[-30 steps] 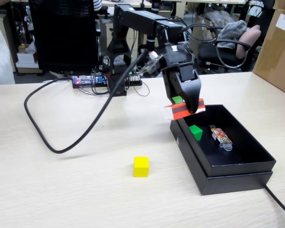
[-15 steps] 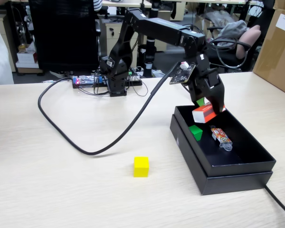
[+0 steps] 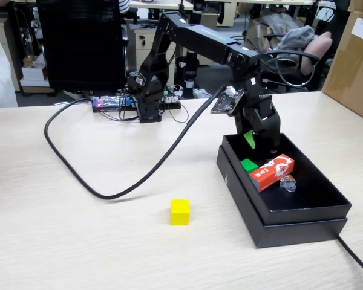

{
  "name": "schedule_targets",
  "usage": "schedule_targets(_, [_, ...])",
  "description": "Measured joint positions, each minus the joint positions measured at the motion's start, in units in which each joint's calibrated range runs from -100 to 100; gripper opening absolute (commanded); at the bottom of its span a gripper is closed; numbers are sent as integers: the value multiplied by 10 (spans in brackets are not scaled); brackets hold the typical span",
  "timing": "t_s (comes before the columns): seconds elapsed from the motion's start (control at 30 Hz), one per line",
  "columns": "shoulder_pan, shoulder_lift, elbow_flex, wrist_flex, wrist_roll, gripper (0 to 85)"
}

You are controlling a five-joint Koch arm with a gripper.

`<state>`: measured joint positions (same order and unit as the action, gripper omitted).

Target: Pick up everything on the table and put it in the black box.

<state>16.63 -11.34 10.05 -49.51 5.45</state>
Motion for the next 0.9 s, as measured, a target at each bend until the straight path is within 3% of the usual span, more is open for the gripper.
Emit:
schedule_targets(0.27, [-20, -33, 2, 0, 0, 291])
schedule_targets(0.47, [-77, -94, 16, 0, 0, 294])
schedule_targets(0.57, [-100, -94, 16, 1, 0, 372])
schedule_targets(0.9, [-156, -72, 16, 12, 7, 372])
